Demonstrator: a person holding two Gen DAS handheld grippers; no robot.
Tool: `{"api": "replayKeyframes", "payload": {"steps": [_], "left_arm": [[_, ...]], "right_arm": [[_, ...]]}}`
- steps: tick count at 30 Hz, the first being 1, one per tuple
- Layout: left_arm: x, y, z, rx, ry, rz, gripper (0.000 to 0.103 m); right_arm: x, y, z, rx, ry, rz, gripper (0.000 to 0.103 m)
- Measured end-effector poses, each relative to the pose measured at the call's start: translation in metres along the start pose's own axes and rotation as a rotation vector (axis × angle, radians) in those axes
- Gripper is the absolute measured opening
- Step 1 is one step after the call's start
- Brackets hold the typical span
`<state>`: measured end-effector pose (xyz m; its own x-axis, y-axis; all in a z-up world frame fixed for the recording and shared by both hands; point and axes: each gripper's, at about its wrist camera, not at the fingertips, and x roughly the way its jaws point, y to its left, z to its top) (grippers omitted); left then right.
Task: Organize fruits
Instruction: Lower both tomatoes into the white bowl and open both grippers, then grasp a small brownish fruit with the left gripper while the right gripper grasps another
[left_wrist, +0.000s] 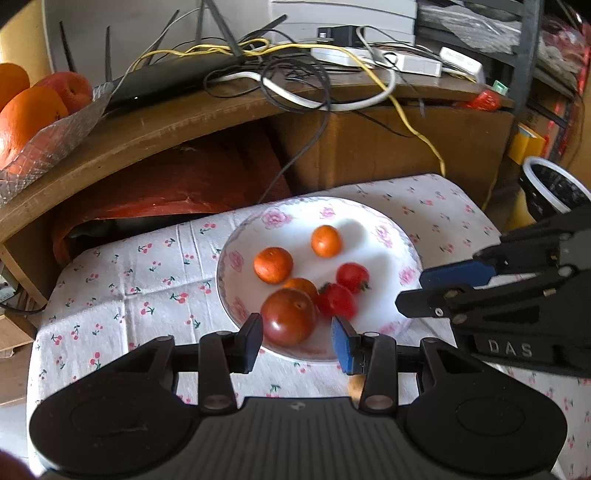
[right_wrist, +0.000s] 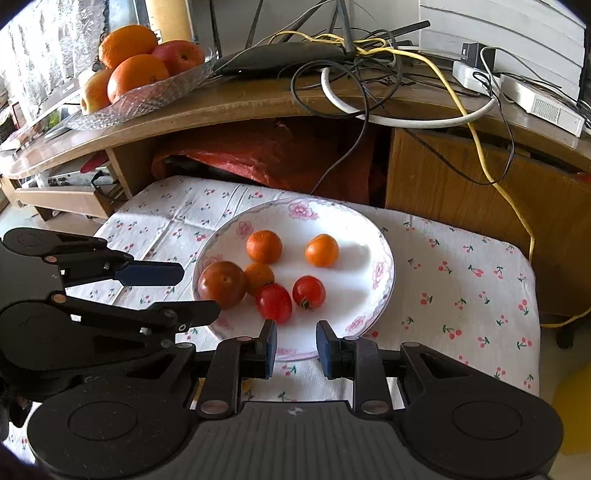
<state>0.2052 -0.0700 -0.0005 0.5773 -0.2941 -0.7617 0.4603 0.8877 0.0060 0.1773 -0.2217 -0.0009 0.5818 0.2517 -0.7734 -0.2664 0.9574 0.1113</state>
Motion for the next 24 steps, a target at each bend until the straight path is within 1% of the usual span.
{"api": "replayKeyframes", "payload": {"steps": [8, 12, 16, 24], "left_arm": [[-0.011, 0.001, -0.016, 0.026, 0.026, -0.029, 0.048], [-0.015, 0.004, -0.024, 0.038, 0.038, -0.036, 0.048], [-0.016, 0.008, -0.032, 0.045, 0.061, -0.044, 0.048], [-0.019, 0.007, -0.042, 0.084, 0.082, -0.069, 0.048]], "right_arm": [[0.0, 0.015, -0.008, -0.038, 0.04, 0.037, 0.021], [0.004, 0.022, -0.014, -0.065, 0.075, 0.066, 0.023], [0.013, 0.029, -0.02, -0.102, 0.115, 0.093, 0.024], [0.028, 0.035, -0.024, -0.116, 0.142, 0.102, 0.024]]}}
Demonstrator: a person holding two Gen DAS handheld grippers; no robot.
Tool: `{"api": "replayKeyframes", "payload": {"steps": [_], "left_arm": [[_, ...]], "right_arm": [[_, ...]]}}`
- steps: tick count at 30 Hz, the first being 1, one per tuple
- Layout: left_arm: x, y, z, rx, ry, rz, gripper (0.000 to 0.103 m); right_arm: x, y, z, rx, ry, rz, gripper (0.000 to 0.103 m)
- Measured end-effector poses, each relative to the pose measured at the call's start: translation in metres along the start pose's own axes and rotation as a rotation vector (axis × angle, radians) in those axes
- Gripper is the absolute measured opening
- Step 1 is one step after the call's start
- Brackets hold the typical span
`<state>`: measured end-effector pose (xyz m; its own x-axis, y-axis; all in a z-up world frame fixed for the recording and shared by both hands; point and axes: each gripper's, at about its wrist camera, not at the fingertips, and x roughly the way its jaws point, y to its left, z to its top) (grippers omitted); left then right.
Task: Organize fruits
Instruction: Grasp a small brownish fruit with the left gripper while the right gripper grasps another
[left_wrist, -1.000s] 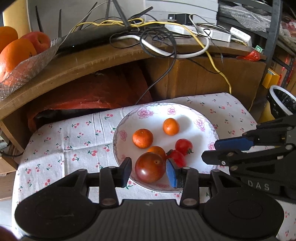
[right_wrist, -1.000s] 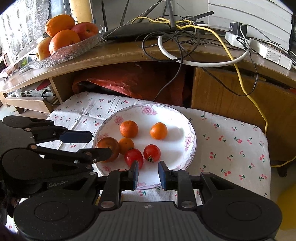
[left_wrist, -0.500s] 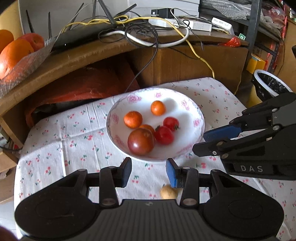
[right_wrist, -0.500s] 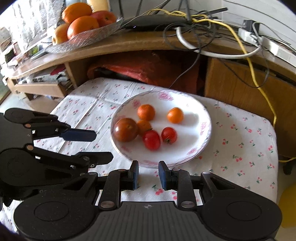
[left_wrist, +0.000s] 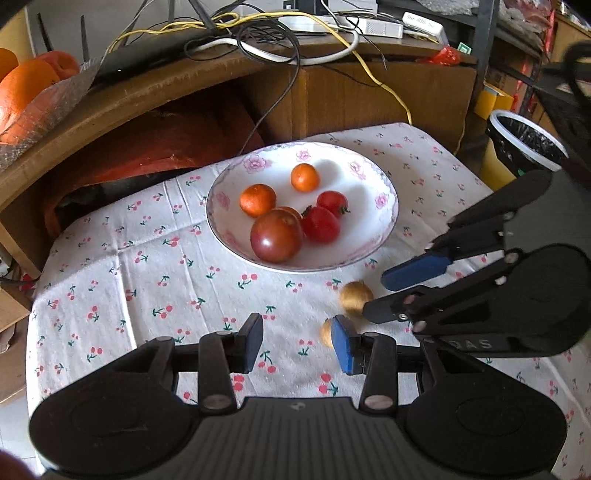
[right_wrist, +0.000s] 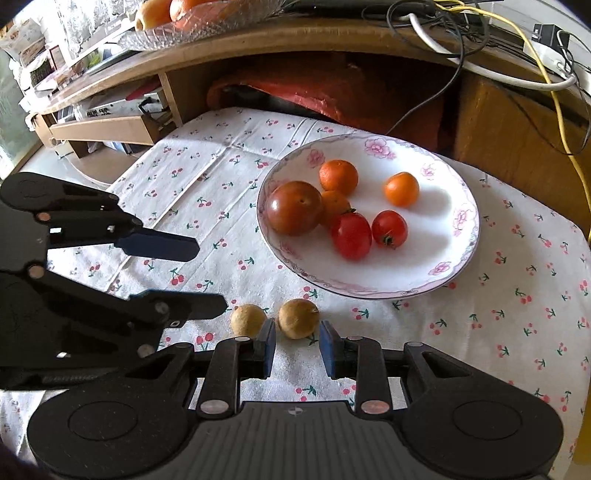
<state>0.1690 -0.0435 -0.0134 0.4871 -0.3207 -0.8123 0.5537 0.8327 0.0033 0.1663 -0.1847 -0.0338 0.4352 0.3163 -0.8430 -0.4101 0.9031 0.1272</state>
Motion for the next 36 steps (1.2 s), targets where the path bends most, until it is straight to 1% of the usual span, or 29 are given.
{"api": "replayKeyframes", "payload": {"steps": [7, 12, 15, 26, 32, 36], "left_arm": [[0.003, 0.001, -0.005, 0.009, 0.021, -0.01, 0.048], [0.005, -0.001, -0.007, 0.017, 0.031, -0.024, 0.048], [0.008, -0.005, -0.007, 0.027, 0.038, -0.033, 0.048], [0.023, -0.02, -0.003, 0.055, 0.059, -0.046, 0.048], [0.036, -0.023, -0.002, 0.033, 0.07, -0.044, 0.048], [0.04, -0.024, -0.001, 0.025, 0.07, -0.033, 0.045]], "right_arm": [[0.008, 0.001, 0.005, 0.005, -0.001, -0.006, 0.024], [0.015, 0.003, 0.005, -0.001, 0.009, -0.015, 0.027], [0.014, 0.0, 0.005, 0.012, 0.007, -0.013, 0.025], [0.003, -0.011, -0.001, 0.033, 0.01, -0.03, 0.024], [-0.003, -0.02, -0.007, 0.05, 0.015, -0.039, 0.024], [-0.006, -0.024, -0.01, 0.056, 0.015, -0.043, 0.024]]}}
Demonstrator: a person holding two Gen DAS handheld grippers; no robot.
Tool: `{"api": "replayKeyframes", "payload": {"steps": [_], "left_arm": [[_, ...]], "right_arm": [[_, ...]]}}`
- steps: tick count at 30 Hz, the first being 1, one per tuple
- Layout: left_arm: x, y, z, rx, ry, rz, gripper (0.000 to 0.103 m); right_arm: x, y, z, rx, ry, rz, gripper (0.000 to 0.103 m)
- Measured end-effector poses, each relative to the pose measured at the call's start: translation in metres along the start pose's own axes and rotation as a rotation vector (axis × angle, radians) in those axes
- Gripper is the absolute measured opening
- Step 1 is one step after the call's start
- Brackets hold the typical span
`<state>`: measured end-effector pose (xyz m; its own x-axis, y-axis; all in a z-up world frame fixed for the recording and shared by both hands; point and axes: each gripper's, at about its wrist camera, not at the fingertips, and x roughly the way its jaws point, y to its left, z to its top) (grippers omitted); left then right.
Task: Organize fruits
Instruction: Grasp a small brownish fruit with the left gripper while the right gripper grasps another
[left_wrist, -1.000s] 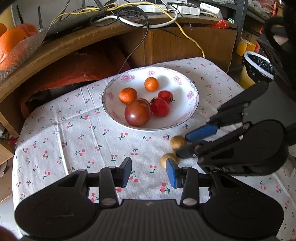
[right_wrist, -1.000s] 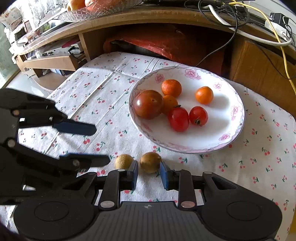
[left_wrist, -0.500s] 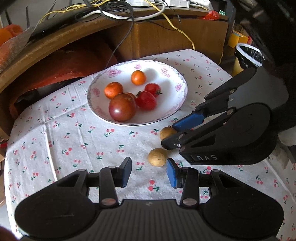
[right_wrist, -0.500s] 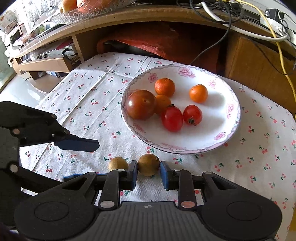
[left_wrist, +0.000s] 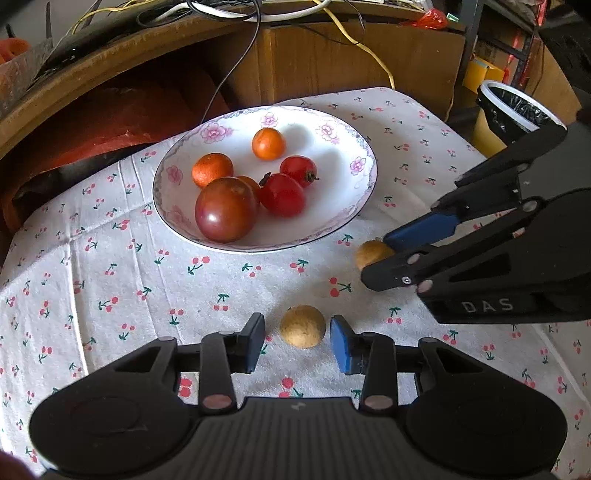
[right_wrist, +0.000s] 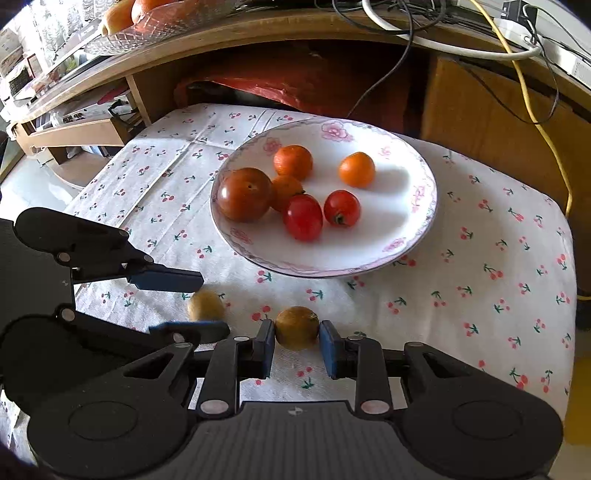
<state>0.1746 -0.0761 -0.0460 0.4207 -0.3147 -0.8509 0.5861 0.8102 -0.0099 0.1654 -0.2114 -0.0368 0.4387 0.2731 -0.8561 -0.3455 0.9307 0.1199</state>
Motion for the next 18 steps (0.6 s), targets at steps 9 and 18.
{"api": "replayKeyframes", "payload": {"steps": [9, 18], "left_arm": [[-0.002, -0.0026, -0.0006, 0.007, 0.01, -0.001, 0.035], [-0.0046, -0.0025, -0.0037, 0.005, 0.005, -0.006, 0.035]], "right_arm": [[-0.0005, 0.0031, -0.002, -0.02, 0.013, -0.001, 0.024], [0.0066, 0.0081, -0.0002, -0.039, 0.029, 0.001, 0.025]]}}
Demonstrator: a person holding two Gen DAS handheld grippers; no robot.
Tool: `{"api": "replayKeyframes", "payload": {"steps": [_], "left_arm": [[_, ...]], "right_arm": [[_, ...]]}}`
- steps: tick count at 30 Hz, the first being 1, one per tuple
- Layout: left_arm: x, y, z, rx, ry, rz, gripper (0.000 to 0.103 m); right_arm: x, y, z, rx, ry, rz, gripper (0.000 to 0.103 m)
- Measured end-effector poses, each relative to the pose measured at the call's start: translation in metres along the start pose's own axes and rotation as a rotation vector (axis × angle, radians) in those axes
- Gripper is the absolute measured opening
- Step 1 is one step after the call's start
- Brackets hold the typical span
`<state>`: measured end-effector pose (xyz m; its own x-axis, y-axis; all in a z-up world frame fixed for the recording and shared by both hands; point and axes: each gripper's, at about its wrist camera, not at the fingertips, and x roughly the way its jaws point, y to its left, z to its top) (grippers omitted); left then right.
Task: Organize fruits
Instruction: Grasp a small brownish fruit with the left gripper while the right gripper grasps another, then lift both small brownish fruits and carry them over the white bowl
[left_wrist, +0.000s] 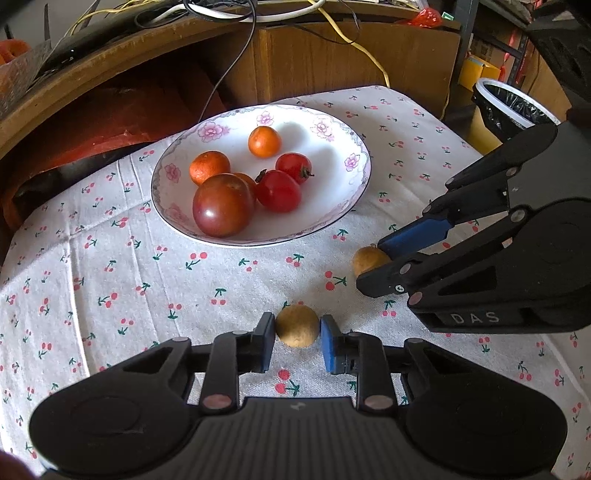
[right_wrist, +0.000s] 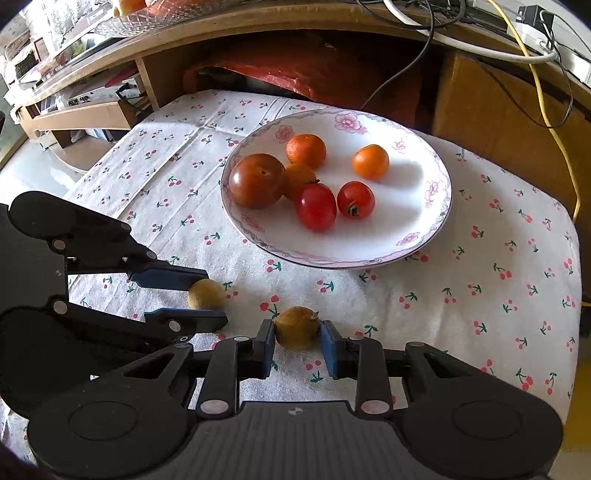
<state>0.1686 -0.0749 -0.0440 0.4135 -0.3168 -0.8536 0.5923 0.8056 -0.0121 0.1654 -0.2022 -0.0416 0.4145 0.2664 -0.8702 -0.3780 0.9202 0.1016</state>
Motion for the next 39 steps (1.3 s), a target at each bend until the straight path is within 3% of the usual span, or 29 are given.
{"api": "replayKeyframes", "payload": {"steps": [11, 24, 39], "left_arm": [[-0.002, 0.001, 0.001, -0.011, 0.007, 0.004, 0.034], [-0.023, 0.017, 0.014, -0.057, -0.067, 0.021, 0.034], [-0.021, 0.027, 0.035, -0.088, -0.104, 0.046, 0.034]], "right_arm": [[-0.002, 0.003, 0.0, -0.016, -0.008, -0.009, 0.023], [-0.02, 0.008, 0.011, 0.002, -0.068, 0.033, 0.023], [-0.023, -0.003, 0.024, 0.05, -0.117, 0.002, 0.023]]}}
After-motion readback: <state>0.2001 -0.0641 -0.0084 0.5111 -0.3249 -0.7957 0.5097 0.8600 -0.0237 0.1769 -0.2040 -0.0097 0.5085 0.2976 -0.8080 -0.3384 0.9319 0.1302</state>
